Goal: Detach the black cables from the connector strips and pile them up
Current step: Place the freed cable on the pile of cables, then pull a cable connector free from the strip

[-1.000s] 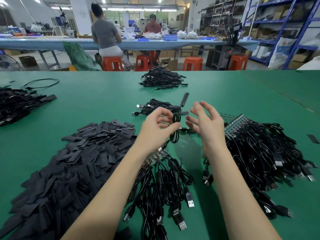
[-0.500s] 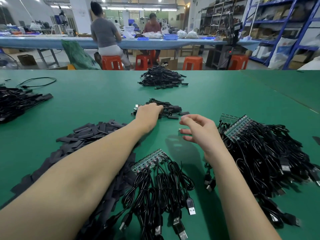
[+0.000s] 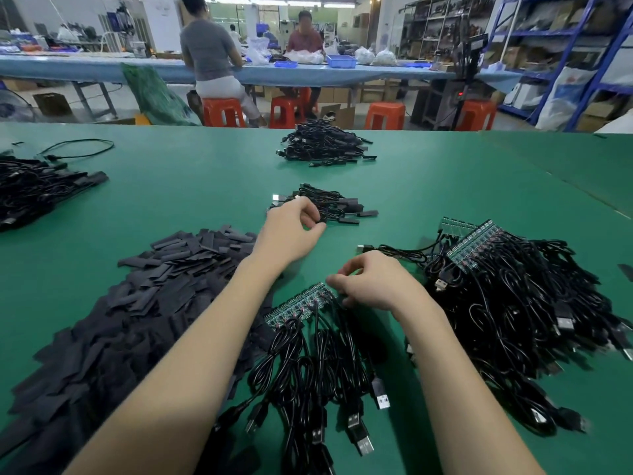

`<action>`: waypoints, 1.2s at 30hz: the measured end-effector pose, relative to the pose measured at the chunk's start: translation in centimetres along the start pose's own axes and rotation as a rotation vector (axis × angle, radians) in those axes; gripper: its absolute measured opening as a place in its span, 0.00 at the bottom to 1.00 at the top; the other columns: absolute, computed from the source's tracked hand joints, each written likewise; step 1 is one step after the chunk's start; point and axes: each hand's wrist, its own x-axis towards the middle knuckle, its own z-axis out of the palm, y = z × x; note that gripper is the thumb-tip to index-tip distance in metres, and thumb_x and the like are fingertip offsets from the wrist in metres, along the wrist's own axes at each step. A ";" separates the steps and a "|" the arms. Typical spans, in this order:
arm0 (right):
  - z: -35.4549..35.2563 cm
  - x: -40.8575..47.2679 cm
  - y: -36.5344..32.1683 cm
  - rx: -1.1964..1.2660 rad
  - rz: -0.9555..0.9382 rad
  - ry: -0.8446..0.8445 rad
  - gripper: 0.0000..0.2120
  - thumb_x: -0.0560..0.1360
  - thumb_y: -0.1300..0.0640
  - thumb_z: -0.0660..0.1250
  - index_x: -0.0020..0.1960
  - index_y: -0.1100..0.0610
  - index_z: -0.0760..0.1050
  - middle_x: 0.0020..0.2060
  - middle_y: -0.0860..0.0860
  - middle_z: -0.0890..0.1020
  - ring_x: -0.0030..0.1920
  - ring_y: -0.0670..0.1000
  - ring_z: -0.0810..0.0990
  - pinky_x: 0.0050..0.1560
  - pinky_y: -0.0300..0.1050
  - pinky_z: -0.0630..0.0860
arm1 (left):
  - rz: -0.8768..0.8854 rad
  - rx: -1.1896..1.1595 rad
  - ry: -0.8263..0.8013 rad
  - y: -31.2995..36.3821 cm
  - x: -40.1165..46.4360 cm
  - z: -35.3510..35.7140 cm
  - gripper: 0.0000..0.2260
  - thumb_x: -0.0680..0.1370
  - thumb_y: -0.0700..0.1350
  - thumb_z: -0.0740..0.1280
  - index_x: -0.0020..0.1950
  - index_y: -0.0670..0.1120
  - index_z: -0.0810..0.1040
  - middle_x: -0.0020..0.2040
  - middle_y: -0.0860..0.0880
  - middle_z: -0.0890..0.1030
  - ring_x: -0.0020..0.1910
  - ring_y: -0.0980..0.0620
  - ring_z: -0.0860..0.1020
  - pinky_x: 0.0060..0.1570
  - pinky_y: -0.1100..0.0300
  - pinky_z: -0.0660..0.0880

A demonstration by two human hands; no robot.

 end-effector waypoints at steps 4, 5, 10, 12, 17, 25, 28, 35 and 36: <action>0.0 -0.4 -0.6 0.028 0.037 -0.039 0.16 0.71 0.40 0.75 0.47 0.52 0.83 0.34 0.47 0.85 0.40 0.46 0.82 0.40 0.41 0.74 | -0.137 -0.176 -0.117 -0.4 -4.0 -1.6 0.05 0.75 0.53 0.73 0.43 0.54 0.81 0.39 0.57 0.83 0.39 0.59 0.83 0.39 0.64 0.73; 0.0 -0.5 -0.7 0.057 0.041 -0.060 0.17 0.71 0.40 0.76 0.48 0.52 0.84 0.36 0.47 0.84 0.39 0.46 0.80 0.39 0.41 0.72 | -0.179 -0.252 -0.170 -0.4 -4.5 -2.0 0.05 0.76 0.53 0.73 0.44 0.53 0.82 0.40 0.55 0.85 0.39 0.56 0.84 0.41 0.61 0.74; -0.3 -0.7 -0.1 0.381 0.014 -0.089 0.07 0.72 0.48 0.77 0.41 0.50 0.84 0.34 0.43 0.81 0.32 0.44 0.72 0.28 0.36 0.64 | -0.245 -0.454 -0.433 -0.4 -5.4 -3.8 0.08 0.76 0.55 0.73 0.49 0.51 0.83 0.43 0.55 0.86 0.39 0.59 0.83 0.41 0.63 0.74; -0.7 -0.8 0.2 0.489 0.006 -0.154 0.05 0.72 0.48 0.77 0.42 0.49 0.85 0.39 0.45 0.83 0.34 0.44 0.72 0.33 0.38 0.65 | -0.249 -0.535 -0.525 -0.5 -5.8 -4.0 0.07 0.76 0.52 0.74 0.49 0.50 0.84 0.36 0.58 0.83 0.32 0.63 0.78 0.33 0.71 0.71; -1.3 -0.9 0.6 0.563 -0.054 -0.181 0.07 0.70 0.43 0.77 0.42 0.46 0.86 0.40 0.44 0.84 0.38 0.44 0.75 0.44 0.42 0.70 | -0.264 -0.672 -0.553 -0.1 -6.1 -3.8 0.05 0.75 0.42 0.76 0.48 0.45 0.82 0.35 0.53 0.83 0.29 0.62 0.76 0.29 0.73 0.69; -1.3 -0.6 1.0 0.817 -0.066 -0.319 0.13 0.61 0.49 0.78 0.43 0.53 0.87 0.35 0.46 0.81 0.33 0.42 0.73 0.35 0.34 0.72 | -0.248 -0.754 -0.582 0.2 -6.3 -3.5 0.15 0.64 0.46 0.79 0.48 0.43 0.83 0.46 0.45 0.86 0.44 0.54 0.82 0.49 0.67 0.76; -1.1 -0.6 1.1 0.912 0.000 -0.386 0.10 0.63 0.53 0.77 0.42 0.54 0.88 0.37 0.49 0.83 0.35 0.44 0.75 0.33 0.32 0.75 | -0.226 -0.788 -0.607 0.2 -6.4 -3.6 0.12 0.64 0.45 0.79 0.45 0.45 0.84 0.46 0.45 0.87 0.43 0.54 0.83 0.47 0.67 0.76; -0.3 -0.7 0.7 0.988 0.142 -0.389 0.11 0.59 0.51 0.78 0.39 0.55 0.86 0.30 0.47 0.82 0.32 0.44 0.73 0.35 0.34 0.73 | -0.207 -0.831 -0.624 0.0 -6.7 -4.0 0.10 0.66 0.44 0.78 0.45 0.45 0.84 0.46 0.45 0.86 0.42 0.55 0.83 0.47 0.67 0.77; -0.2 -0.7 0.7 0.991 0.153 -0.388 0.13 0.57 0.51 0.79 0.39 0.56 0.85 0.31 0.48 0.82 0.34 0.45 0.73 0.38 0.35 0.72 | -0.206 -0.827 -0.623 0.0 -6.7 -4.1 0.10 0.66 0.44 0.78 0.45 0.46 0.84 0.46 0.45 0.86 0.43 0.55 0.83 0.48 0.67 0.77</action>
